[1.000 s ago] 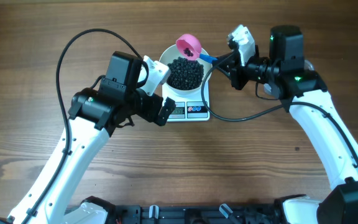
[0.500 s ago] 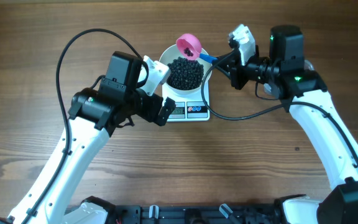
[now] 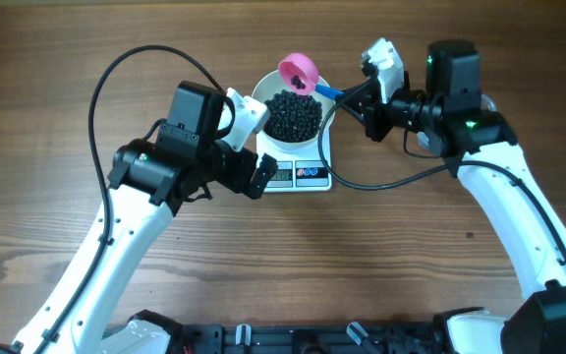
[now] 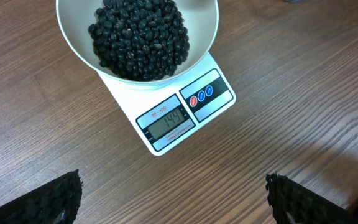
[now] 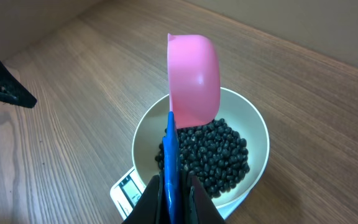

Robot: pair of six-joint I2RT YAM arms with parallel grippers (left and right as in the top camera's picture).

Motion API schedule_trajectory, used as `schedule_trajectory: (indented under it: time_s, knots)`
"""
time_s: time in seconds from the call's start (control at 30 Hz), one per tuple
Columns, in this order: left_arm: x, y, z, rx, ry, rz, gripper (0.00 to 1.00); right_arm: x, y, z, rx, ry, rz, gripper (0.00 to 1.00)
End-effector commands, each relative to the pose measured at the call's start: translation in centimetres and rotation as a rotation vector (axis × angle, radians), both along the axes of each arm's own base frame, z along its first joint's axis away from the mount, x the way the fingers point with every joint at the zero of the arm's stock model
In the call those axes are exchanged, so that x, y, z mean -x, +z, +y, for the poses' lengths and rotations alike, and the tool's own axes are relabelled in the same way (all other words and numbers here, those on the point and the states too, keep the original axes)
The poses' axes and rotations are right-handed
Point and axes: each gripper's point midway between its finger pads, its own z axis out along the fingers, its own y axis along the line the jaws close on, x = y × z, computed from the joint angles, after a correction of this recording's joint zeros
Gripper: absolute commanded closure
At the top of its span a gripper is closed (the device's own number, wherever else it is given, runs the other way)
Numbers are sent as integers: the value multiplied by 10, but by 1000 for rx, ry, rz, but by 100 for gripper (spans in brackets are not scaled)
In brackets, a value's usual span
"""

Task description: Scoop item into bowl and weigh 150g on scale

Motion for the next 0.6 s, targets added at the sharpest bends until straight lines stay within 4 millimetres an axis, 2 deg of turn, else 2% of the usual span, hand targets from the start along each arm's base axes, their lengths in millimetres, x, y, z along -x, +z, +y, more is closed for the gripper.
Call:
schedule_trajectory:
  time_s: [0.0, 0.57]
  knots:
    - [0, 8, -5, 14, -26, -22, 0, 1, 8, 2, -8, 0, -18, 96]
    - [-1, 8, -5, 14, -26, -22, 0, 0, 6, 2, -4, 2, -17, 96]
